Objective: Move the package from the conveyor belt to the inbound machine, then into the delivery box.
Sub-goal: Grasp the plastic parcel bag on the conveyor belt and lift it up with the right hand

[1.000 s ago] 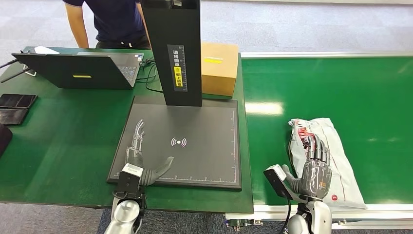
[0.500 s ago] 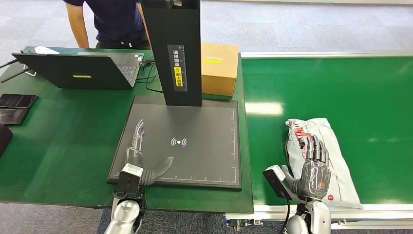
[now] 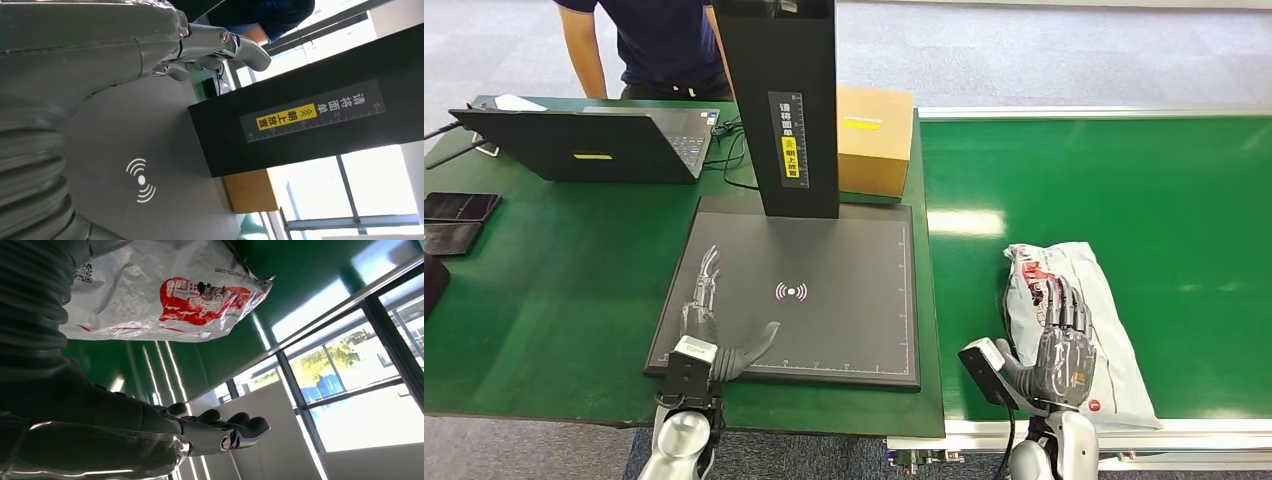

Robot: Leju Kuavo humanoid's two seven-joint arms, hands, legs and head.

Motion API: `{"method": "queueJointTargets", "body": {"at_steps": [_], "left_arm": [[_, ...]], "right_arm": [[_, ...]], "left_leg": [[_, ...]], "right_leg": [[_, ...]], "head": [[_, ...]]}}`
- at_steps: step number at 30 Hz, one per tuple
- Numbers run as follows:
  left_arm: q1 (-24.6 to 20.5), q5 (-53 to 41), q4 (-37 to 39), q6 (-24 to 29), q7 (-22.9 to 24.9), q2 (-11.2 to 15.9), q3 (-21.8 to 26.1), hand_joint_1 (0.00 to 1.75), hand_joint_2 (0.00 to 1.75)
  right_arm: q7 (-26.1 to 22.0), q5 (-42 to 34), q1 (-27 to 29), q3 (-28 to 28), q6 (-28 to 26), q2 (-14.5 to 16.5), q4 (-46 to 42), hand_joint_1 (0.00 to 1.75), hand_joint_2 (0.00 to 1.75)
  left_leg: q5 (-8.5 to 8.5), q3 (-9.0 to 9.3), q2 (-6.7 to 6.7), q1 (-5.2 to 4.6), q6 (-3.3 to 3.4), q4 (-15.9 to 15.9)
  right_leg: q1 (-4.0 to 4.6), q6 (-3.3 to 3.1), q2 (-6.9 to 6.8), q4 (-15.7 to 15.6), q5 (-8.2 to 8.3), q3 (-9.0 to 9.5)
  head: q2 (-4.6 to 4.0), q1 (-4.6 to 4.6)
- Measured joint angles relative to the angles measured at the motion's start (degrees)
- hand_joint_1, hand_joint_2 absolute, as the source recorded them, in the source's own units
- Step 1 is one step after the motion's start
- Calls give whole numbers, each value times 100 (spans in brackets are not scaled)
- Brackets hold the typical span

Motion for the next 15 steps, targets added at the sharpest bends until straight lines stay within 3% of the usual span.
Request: {"method": "queueJointTargets", "body": {"at_steps": [15], "left_arm": [[13,15,-1,21,0,0,0,0,175]], "right_arm": [[87,-16,-174,11,-13,-19,542,0,175]], "left_leg": [[0,0,0,0,0,0]], "right_leg": [[0,0,0,0,0,-1]], "head": [[0,-1]]}}
